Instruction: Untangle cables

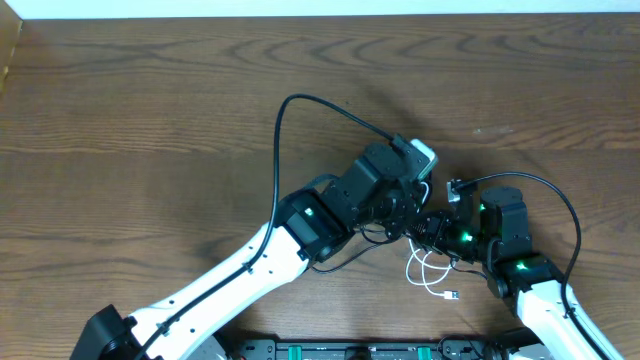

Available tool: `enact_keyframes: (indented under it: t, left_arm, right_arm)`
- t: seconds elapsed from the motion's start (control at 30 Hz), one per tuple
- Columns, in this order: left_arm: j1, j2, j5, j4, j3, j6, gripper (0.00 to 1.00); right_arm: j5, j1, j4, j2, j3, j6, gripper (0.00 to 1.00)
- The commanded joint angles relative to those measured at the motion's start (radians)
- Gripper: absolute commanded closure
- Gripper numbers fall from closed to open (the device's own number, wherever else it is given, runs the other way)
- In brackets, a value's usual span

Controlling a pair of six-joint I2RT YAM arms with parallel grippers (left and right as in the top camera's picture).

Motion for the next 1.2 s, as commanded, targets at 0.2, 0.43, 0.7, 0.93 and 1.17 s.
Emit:
enact_keyframes:
  t: [0.2, 0.43, 0.7, 0.93, 1.17]
  left_arm:
    - [0.116, -0.124, -0.073, -0.004, 0.022, -0.076, 0.92]
    - [0.164, -0.131, -0.073, -0.048, 0.022, -0.1, 0.92]
    - [0.168, -0.13, -0.072, -0.056, 0.022, -0.122, 0.92]
    - [0.168, -0.129, -0.073, -0.078, 0.021, -0.122, 0.92]
    - [0.168, -0.129, -0.073, -0.093, 0.021, -0.157, 0.92]
  right_arm:
    - [0.259, 0.008, -0.175, -0.003, 0.0, -0.144, 0.99]
    - [0.296, -0.016, -0.157, -0.004, 0.0, -0.181, 0.9]
    - [0.125, -0.079, -0.095, -0.004, 0.0, -0.238, 0.79]
    - [-0.029, -0.08, 0.033, -0.004, 0.0, -0.302, 0.18]
    - [-0.153, -0.104, 0.264, -0.004, 0.0, -0.158, 0.01]
